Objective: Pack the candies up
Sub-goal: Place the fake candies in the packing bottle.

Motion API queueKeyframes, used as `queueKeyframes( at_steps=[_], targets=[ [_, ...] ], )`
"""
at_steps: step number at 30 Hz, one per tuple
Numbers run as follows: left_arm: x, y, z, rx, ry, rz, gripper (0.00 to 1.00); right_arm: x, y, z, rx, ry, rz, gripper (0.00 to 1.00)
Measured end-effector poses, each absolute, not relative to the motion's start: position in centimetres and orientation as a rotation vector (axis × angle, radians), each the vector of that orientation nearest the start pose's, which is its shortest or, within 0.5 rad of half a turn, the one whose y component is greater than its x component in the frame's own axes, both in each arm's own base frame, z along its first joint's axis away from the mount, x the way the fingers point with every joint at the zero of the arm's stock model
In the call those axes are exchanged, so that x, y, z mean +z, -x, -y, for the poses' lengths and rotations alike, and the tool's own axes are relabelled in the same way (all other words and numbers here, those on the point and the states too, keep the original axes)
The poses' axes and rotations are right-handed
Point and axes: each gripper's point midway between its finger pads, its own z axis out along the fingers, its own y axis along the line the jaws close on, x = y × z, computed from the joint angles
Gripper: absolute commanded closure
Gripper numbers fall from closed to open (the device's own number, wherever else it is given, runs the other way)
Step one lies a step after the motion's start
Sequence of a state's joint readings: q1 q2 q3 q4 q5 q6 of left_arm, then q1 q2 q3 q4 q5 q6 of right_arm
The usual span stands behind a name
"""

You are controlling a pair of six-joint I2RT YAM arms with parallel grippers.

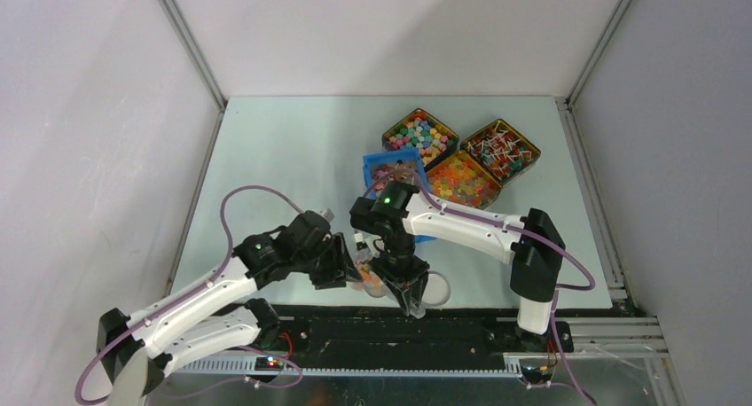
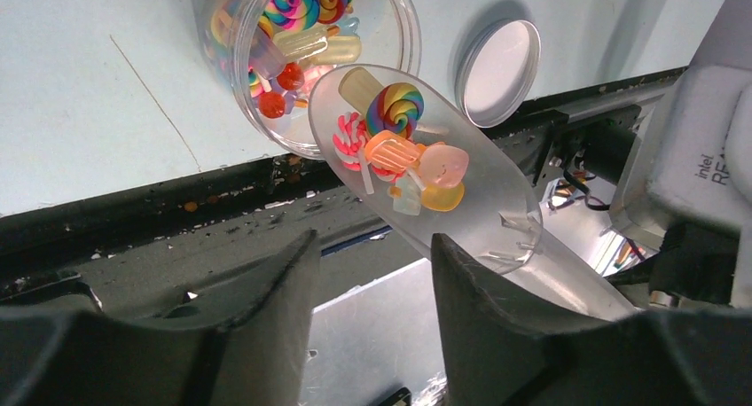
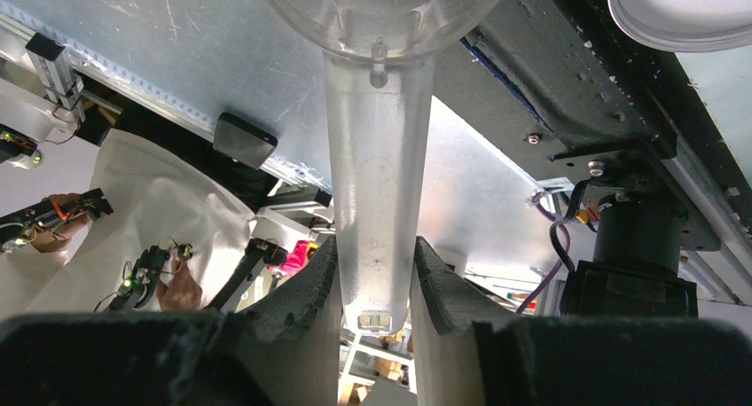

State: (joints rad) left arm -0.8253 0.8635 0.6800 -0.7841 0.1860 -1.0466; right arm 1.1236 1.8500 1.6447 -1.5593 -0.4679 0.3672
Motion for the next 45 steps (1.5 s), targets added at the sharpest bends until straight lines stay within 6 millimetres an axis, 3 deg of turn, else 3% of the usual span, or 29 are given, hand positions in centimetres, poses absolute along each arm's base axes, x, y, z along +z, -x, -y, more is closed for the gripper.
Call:
queueKeyframes(
  at_steps=[7,17,45],
  targets=[
    [11.7,-9.8,21.0,-0.863,0.235,-2.794,0.61,16.4,-3.1,-27.8,0.390,1.236,-3.354,1.00],
    [11.3,-9.8,21.5,-0.862,0.228,-2.794,0.62,16.8,-3.2,-27.8,0.386,1.208,-3.363,1.00],
    [11.3,-10.0,20.7,-0.821,0.290,-2.765,0.62,18.1,-4.2,-28.7,0.410,1.196,-3.293,1.00]
  ],
)
